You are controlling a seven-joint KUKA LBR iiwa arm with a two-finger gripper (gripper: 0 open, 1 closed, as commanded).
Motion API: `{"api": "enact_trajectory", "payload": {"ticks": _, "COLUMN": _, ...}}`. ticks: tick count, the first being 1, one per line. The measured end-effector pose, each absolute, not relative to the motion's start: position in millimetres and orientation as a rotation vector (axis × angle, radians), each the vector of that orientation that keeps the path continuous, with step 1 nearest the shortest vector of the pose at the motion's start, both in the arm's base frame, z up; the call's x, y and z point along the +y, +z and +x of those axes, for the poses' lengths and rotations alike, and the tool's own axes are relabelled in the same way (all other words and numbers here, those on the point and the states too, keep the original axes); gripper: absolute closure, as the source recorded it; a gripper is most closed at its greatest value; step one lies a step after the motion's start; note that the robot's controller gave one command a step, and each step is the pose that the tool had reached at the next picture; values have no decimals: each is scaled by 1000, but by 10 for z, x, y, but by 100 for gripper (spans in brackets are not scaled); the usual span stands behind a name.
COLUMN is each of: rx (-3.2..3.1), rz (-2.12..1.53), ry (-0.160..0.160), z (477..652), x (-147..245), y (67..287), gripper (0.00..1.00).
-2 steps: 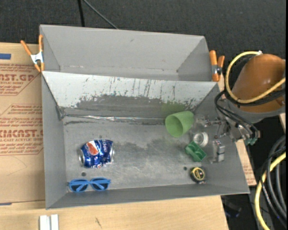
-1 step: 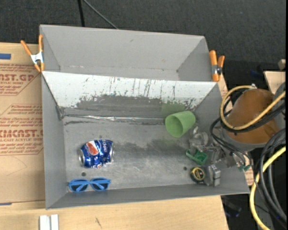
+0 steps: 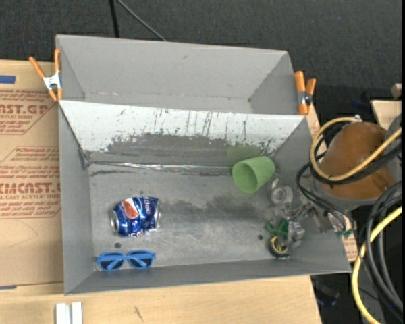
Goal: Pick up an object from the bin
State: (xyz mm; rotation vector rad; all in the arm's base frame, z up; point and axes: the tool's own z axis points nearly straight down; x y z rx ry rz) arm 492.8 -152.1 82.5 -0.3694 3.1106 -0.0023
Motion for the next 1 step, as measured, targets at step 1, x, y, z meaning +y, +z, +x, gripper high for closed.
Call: {"api": "enact_trajectory", "payload": {"ticks": 1, "rx": 3103, "rz": -429, "ry": 0, "z": 5151, "x": -897, "y": 1676, "gripper": 100}}
